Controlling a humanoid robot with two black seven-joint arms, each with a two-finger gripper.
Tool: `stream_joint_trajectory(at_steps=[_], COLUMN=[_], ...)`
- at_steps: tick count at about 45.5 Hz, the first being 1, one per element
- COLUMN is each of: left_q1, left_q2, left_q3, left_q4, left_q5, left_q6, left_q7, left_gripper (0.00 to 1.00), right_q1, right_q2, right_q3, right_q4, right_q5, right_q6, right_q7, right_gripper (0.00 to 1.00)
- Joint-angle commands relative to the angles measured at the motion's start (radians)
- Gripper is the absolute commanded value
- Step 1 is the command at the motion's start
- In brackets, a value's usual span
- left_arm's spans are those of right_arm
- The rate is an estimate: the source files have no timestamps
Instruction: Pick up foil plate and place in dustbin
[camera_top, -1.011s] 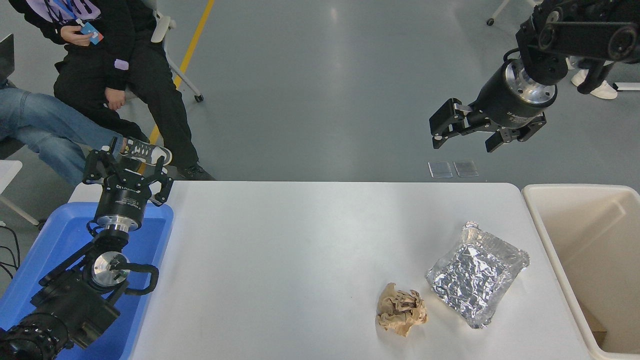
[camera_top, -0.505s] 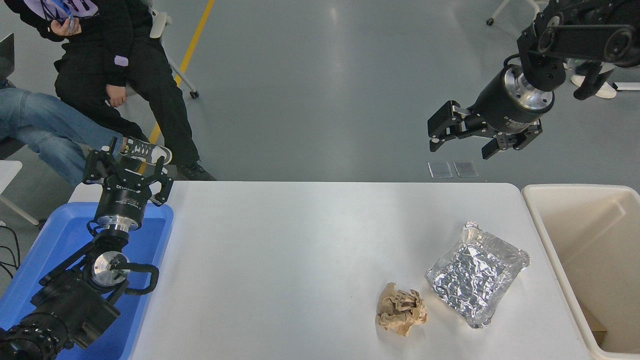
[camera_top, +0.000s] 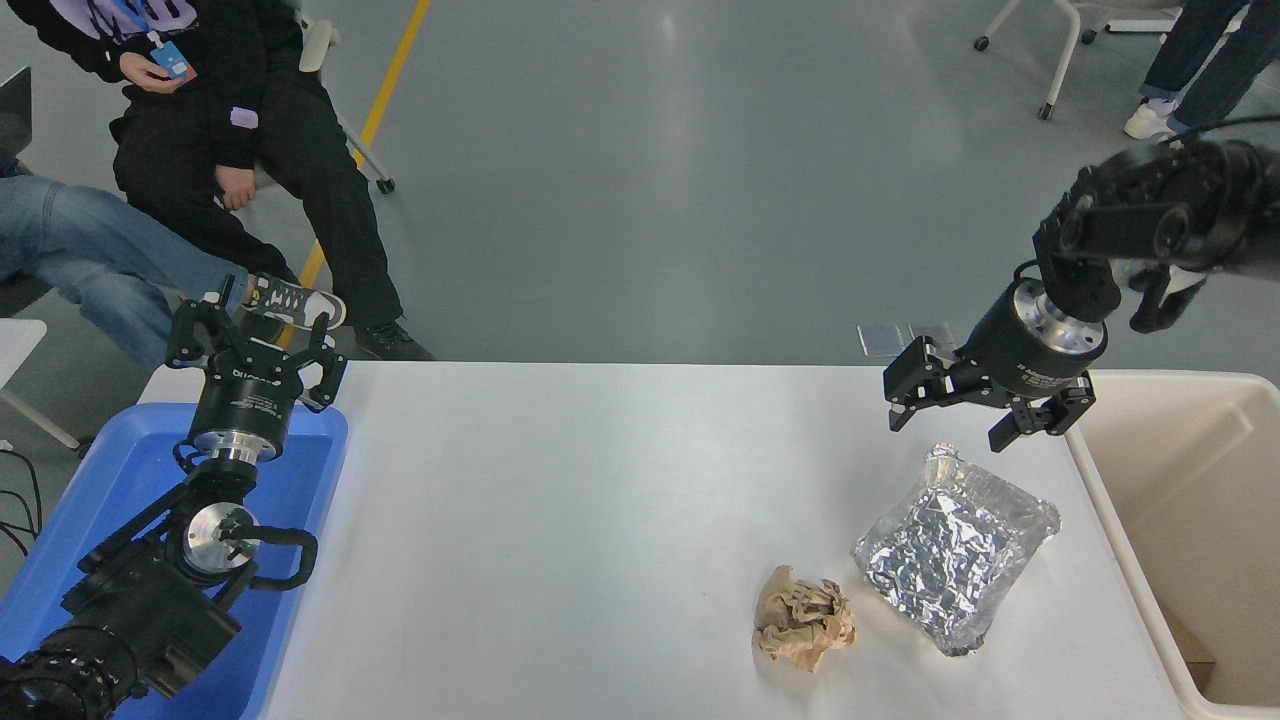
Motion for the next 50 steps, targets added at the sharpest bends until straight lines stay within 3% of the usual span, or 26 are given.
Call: stream_joint_trajectory(at_steps=[1,14,22,30,44,50], left_q1=[0.0,0.0,0.0,0.0,0.0,0.0], left_q2=[0.0,0.0,0.0,0.0,0.0,0.0], left_q3=[0.001,-0.001,0.001,0.001,-0.001,0.001], left_q4=[0.0,0.0,0.0,0.0,0.0,0.0], left_q5=[0.0,0.0,0.0,-0.001,-0.001,0.0], left_q6=[0.0,0.0,0.0,0.0,0.0,0.0], left_q7=[0.0,0.0,0.0,0.0,0.0,0.0], left_gripper=[0.99,0.99,0.99,0.99,0.99,0.99], right_q1=[-0.183,-0.299,-0.414,-0.489,-0.512,-0.509], right_q2=[-0.06,-0.087,-0.083,-0.084,-0.08,-0.078], right_q3=[-0.013,-0.014,0.015,0.053,0.073,0.081], right_q4=[-0.007,-0.007,-0.06,-0.117,-0.126,-0.125], right_q5=[0.058,0.091,0.1,0.23,0.226,0.245], right_q6=[-0.166,-0.395,-0.45,-0.469,-0.545,-0.549], right_q7=[0.001,0.0,0.0,0.0,-0.002,0.0], right_gripper=[0.98,0.97,0.97,0.97,0.93,0.86])
